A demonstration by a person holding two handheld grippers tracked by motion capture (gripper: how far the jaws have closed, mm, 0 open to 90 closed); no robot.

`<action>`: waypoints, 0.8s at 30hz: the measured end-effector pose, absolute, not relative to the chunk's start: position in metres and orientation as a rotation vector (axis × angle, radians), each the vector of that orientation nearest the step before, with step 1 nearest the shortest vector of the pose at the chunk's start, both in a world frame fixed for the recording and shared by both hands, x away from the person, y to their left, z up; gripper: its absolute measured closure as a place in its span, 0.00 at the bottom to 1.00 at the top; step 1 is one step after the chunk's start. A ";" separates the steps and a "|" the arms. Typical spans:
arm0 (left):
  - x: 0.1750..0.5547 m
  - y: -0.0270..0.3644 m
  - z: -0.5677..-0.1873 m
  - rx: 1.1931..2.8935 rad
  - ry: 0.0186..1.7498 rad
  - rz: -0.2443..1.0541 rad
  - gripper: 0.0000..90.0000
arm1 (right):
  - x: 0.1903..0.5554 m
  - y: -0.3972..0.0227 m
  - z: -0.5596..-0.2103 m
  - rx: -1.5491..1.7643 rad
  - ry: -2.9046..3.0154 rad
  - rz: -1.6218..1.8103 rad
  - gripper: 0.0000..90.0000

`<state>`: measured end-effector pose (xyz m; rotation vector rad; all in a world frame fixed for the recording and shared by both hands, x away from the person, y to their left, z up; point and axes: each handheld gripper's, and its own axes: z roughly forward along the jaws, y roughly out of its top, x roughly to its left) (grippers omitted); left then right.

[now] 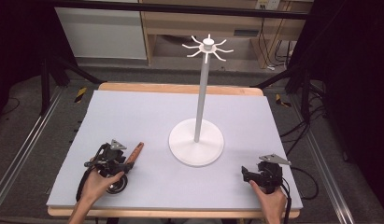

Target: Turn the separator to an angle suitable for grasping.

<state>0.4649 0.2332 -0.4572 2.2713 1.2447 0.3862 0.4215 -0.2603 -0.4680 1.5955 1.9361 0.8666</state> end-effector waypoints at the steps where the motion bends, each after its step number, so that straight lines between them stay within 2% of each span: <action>1: 0.465 0.233 -0.458 2.266 1.249 0.382 0.64 | 0.421 -0.260 -0.468 1.598 1.937 0.868 0.16; 7: 0.466 0.233 -0.460 2.270 1.249 0.352 0.69 | 0.422 -0.261 -0.468 1.588 1.944 0.862 0.16; 24: 0.466 0.231 -0.459 2.299 1.236 0.345 0.75 | 0.423 -0.260 -0.468 1.601 1.944 0.863 0.16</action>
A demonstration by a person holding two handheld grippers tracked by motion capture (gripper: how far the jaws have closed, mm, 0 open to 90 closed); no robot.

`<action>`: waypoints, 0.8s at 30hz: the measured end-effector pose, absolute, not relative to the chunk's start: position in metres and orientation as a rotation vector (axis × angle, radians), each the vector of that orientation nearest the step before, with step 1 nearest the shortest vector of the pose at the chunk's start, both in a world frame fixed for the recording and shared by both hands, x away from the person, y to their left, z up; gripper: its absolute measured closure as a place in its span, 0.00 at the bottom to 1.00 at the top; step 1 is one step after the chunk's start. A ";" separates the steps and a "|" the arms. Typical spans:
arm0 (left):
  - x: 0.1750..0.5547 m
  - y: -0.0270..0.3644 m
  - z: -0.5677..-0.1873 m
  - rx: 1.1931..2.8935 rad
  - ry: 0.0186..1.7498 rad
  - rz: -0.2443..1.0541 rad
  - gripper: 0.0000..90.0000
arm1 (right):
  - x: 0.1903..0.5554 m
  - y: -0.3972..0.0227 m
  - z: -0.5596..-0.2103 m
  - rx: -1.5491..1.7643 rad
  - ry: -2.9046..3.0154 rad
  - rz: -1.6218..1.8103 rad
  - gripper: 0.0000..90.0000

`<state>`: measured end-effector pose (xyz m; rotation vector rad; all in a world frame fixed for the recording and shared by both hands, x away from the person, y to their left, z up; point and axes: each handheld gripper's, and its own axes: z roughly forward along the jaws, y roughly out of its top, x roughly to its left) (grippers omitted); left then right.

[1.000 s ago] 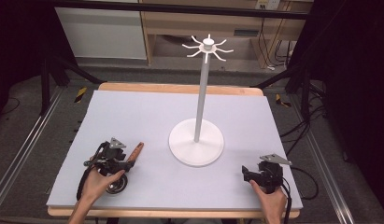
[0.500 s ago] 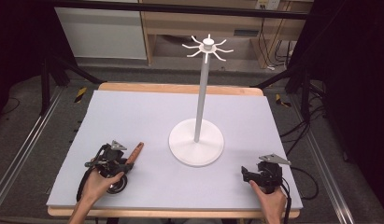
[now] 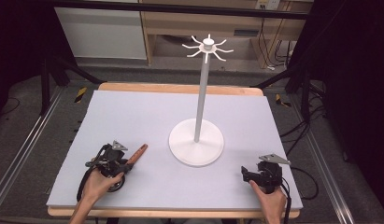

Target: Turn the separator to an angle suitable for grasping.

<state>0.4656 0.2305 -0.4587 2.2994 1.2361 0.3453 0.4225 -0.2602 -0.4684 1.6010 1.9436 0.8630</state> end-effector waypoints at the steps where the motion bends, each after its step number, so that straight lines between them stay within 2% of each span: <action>1: 0.466 0.230 -0.458 2.308 1.234 0.341 0.74 | 0.423 -0.260 -0.468 1.602 1.945 0.863 0.16; 6: 0.469 0.228 -0.454 2.333 1.210 0.356 0.74 | 0.423 -0.260 -0.468 1.596 1.948 0.861 0.16; 11: 0.471 0.225 -0.446 2.333 1.190 0.380 0.69 | 0.423 -0.261 -0.468 1.596 1.945 0.863 0.16; 24: 0.492 0.206 -0.432 2.410 1.126 0.402 0.67 | 0.424 -0.261 -0.468 1.596 1.949 0.866 0.16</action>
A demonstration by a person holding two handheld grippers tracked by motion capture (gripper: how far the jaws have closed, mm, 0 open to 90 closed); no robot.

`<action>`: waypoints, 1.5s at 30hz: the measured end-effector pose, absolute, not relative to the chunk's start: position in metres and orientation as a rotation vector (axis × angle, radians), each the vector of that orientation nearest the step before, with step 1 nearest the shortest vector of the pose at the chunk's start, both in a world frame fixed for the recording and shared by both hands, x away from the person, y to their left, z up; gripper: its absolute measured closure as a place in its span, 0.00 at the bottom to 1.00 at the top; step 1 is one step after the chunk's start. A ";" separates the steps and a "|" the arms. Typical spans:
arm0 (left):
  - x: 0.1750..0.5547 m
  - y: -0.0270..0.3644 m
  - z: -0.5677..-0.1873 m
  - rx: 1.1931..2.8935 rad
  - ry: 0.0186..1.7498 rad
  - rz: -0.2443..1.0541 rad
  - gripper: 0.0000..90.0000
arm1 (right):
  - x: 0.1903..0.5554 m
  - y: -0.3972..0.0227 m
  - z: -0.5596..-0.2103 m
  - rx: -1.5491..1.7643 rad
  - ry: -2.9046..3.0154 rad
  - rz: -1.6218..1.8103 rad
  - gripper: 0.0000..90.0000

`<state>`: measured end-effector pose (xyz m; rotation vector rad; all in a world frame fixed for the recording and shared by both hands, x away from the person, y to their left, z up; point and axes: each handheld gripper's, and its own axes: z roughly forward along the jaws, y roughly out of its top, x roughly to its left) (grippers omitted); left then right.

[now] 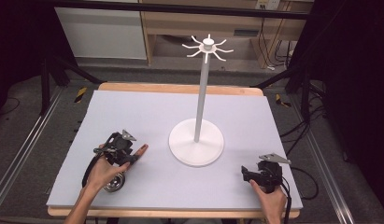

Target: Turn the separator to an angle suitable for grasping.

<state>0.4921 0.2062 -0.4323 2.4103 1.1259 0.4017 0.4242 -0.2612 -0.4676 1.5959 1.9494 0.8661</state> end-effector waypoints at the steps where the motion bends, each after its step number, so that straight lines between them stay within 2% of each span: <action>1: 0.493 0.205 -0.432 2.417 1.129 0.400 0.67 | 0.424 -0.261 -0.468 1.595 1.949 0.866 0.16; 28: 0.510 0.197 -0.449 2.519 1.165 0.325 0.70 | 0.426 -0.261 -0.469 1.609 1.963 0.862 0.16; 45: 0.512 0.194 -0.450 2.517 1.216 0.308 0.70 | 0.426 -0.260 -0.470 1.618 1.968 0.856 0.16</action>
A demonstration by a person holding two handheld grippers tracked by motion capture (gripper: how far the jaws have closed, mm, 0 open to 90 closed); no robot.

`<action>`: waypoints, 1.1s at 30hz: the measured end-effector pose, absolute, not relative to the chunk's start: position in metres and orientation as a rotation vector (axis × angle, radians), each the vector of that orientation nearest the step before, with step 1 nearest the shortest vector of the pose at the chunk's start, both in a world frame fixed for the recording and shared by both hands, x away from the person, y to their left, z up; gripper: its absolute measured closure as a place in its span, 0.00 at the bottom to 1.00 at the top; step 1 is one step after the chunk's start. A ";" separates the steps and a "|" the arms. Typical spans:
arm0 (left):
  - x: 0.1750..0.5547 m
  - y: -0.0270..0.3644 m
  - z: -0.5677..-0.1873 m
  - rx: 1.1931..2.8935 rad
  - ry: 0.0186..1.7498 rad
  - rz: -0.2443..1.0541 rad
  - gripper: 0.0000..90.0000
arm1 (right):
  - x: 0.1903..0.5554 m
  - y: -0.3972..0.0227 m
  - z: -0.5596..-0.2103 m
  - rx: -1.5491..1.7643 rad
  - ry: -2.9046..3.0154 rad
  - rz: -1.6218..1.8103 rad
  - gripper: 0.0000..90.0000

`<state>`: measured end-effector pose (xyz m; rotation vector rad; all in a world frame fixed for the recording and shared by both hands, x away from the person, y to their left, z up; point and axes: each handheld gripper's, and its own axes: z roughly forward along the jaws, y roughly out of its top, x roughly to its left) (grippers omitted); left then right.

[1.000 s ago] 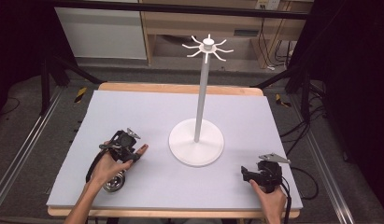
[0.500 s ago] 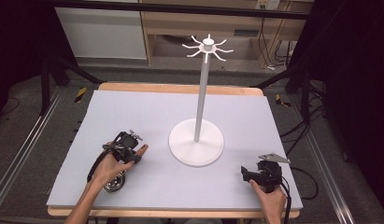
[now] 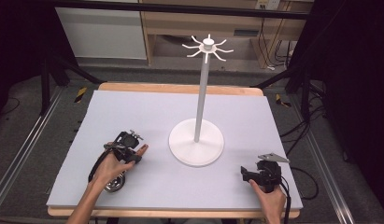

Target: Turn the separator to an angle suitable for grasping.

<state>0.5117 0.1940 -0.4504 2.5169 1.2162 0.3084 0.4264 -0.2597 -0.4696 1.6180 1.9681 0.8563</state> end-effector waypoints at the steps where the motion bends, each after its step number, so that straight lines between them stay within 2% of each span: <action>1: 0.512 0.194 -0.450 2.516 1.219 0.308 0.71 | 0.427 -0.260 -0.470 1.617 1.966 0.854 0.16; 21: 0.511 0.195 -0.450 2.473 1.247 0.304 0.75 | 0.427 -0.260 -0.469 1.614 1.968 0.855 0.16; 33: 0.499 0.204 -0.434 2.364 1.195 0.317 0.75 | 0.427 -0.260 -0.469 1.622 1.966 0.851 0.16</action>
